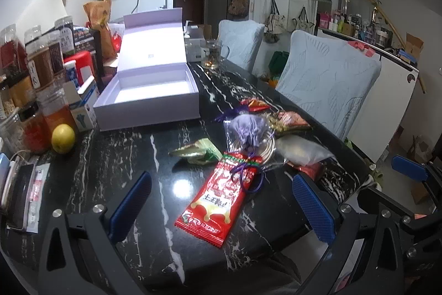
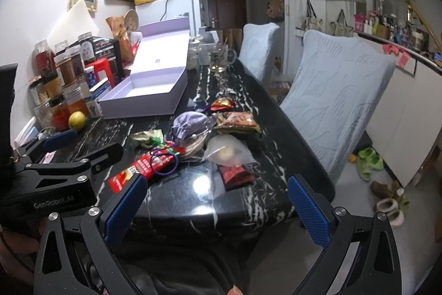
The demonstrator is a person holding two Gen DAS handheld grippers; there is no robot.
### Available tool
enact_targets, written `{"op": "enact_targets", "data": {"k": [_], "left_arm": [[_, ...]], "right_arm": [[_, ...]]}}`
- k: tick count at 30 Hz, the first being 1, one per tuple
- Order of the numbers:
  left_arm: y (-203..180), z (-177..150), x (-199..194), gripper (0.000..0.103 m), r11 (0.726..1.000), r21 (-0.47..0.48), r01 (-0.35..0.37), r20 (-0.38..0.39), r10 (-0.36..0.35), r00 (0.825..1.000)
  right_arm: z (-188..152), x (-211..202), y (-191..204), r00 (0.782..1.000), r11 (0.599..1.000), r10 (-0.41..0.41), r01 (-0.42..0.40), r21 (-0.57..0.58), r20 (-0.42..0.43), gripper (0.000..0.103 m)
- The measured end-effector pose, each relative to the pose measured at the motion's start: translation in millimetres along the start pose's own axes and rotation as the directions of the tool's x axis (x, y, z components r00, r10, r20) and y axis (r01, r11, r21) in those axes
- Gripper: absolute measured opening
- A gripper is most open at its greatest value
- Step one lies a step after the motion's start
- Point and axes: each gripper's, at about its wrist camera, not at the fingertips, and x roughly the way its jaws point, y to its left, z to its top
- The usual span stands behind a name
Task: Organize soft objects
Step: 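Lower the left tool onto the red snack packet and close it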
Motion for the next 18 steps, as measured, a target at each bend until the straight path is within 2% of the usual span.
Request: {"op": "enact_targets", "data": {"k": [10, 15, 18], "left_arm": [[14, -16, 43, 0.103, 0.998, -0.004, 0.056, -0.111, -0.056, 0.992], [14, -20, 65, 0.103, 0.997, 0.053, 0.061, -0.166, -0.052, 0.985], [15, -19, 73, 0.103, 0.993, 0.076, 0.091, -0.193, -0.074, 0.978]], "right_arm": [[-15, 15, -4, 0.999, 0.999, 0.034, -0.034, 0.0, -0.026, 0.103], [-19, 21, -2, 0.998, 0.999, 0.043, -0.043, -0.009, -0.037, 0.103], [-20, 25, 0, 0.998, 0.999, 0.045, -0.046, -0.012, -0.045, 0.103]]}}
